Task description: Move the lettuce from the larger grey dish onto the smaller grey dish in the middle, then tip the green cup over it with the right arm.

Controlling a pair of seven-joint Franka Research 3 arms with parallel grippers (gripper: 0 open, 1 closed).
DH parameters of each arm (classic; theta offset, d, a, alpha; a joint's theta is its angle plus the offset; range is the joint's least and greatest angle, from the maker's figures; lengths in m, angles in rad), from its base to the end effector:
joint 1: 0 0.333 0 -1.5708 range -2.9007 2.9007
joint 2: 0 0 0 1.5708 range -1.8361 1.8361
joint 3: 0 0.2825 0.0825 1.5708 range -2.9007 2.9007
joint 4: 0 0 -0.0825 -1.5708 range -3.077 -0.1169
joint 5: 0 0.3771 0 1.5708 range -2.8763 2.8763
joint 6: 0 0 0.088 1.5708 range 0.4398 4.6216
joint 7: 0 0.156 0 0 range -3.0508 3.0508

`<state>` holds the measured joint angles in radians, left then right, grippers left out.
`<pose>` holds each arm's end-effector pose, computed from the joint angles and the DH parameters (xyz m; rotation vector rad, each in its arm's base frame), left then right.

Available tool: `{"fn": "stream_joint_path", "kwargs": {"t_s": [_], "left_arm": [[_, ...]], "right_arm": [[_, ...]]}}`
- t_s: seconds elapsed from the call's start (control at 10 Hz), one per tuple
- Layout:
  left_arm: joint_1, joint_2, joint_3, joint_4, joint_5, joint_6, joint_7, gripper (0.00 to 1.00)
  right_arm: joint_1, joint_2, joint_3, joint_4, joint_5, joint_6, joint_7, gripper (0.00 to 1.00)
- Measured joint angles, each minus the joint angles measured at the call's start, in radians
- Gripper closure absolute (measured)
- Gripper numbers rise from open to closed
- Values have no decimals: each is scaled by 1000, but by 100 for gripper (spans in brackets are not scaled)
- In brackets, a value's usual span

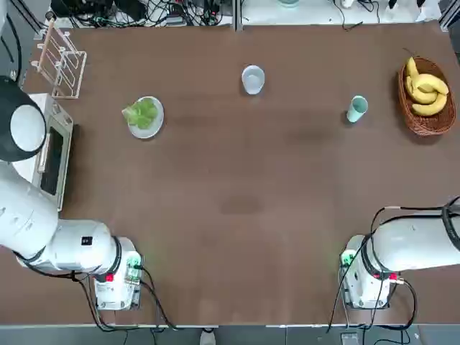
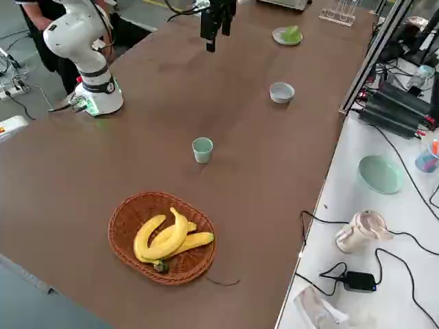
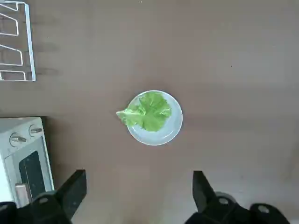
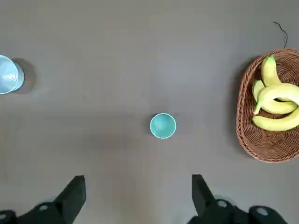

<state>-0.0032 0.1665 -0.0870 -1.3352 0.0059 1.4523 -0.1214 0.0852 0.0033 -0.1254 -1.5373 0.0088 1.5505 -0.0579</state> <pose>0.5768 -0.0474 0.5464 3.1369 0.0511 -0.0775 0.5470 -0.0205 0.5540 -3.1335 -0.0281 -0.0162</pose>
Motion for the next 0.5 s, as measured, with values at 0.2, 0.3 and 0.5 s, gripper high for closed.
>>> {"fn": "stream_joint_path", "kwargs": {"t_s": [0.2, 0.3, 0.5], "left_arm": [[7, -9, 4, 1, 0, 1, 4, 0], [9, -15, 5, 1, 0, 5, 5, 0], [7, -16, 4, -8, 0, 19, 5, 0]], "right_arm": [[1, 0, 0, 0, 0, 0, 0, 0], [0, 0, 0, 0, 0, -1, 0, 0], [0, 0, -3, -2, 1, -2, -2, 0]]}}
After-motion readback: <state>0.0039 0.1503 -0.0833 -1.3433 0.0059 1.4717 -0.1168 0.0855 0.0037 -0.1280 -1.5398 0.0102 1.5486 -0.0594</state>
